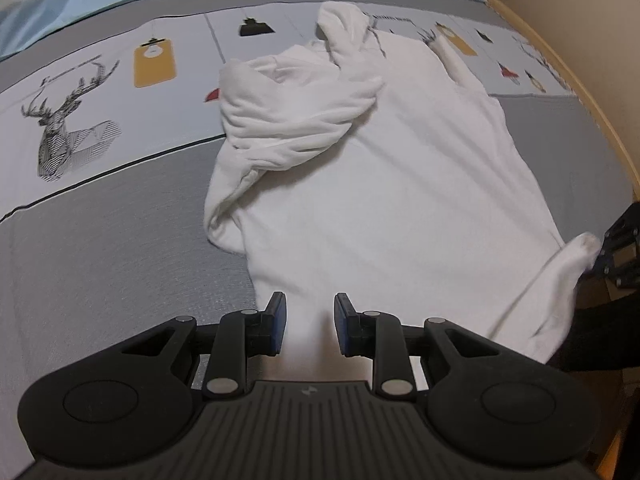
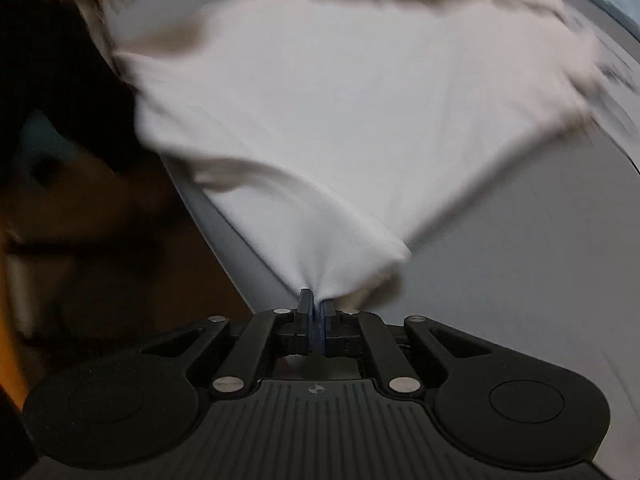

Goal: Fold small clothes

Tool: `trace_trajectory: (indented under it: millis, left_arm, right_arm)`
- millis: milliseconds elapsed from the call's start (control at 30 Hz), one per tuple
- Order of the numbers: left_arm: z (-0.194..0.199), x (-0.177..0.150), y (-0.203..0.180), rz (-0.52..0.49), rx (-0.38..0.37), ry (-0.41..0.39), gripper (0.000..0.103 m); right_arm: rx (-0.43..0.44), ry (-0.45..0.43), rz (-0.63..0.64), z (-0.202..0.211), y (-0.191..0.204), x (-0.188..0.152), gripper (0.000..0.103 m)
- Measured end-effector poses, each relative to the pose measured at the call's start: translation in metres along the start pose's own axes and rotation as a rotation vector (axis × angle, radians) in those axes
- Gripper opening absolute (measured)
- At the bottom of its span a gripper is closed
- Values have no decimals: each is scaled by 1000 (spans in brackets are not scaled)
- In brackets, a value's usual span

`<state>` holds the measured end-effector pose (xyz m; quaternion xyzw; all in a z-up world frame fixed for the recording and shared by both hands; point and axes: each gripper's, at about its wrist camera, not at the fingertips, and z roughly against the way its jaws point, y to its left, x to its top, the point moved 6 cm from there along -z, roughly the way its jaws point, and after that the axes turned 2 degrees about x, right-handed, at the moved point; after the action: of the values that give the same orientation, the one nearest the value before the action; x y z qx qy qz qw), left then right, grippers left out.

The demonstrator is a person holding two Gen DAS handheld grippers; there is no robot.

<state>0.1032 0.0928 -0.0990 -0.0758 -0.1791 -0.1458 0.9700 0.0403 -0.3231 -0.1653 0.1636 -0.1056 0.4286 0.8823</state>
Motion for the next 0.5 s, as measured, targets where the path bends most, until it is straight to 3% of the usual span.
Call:
trace_trajectory:
  millis: [67,133,233,267,367,500]
  left_arm:
    - [-3,4,-5,-21,6,6,28]
    - [-2,10,-11,-43,12,-2,28]
    - [2,24,-20,-73,31,-57,28]
    - [2,29,-22,-80,38,-78,28]
    - [-6,47,-28,-94,64,-125,28]
    - [-23,76,-41,-108,78,-187,28]
  right_arm:
    - [-51,-8,-55,7,-15,-8,2]
    - [-130,-81,-141,24,-35,0,3]
    - [-215,-253,-258,60,-62,25,9]
    - [-238,-321,-297,72,-69,36,16]
    - [-261,-504,-404,101,-89,68,31]
    - [-223,-643,-572,106,-113,115,34]
